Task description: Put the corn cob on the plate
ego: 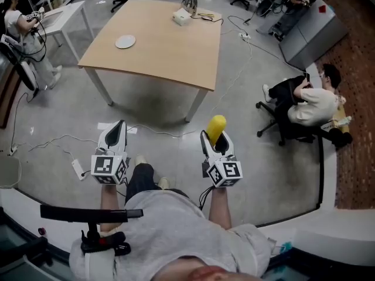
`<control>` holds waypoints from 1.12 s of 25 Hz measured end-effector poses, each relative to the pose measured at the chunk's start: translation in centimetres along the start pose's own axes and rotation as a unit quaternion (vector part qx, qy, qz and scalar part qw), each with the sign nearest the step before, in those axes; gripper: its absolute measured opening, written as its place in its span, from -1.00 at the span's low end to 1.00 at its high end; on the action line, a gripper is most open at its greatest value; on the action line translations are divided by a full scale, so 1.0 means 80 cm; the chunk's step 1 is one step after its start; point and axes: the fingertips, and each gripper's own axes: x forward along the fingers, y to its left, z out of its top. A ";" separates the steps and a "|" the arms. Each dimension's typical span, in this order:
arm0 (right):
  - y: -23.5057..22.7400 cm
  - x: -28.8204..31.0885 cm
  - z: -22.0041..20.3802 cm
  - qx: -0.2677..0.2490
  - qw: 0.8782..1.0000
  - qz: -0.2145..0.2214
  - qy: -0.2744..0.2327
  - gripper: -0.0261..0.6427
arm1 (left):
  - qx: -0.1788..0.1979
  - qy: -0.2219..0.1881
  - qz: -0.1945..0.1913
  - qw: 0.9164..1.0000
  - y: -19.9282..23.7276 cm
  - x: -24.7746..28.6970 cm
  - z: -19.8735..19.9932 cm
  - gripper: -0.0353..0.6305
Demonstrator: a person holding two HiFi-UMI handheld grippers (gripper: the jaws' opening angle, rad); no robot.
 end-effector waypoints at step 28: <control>0.016 0.265 0.014 -0.002 0.999 0.043 0.022 -0.17 | -0.008 0.005 0.011 1.000 0.169 0.184 0.026 -0.83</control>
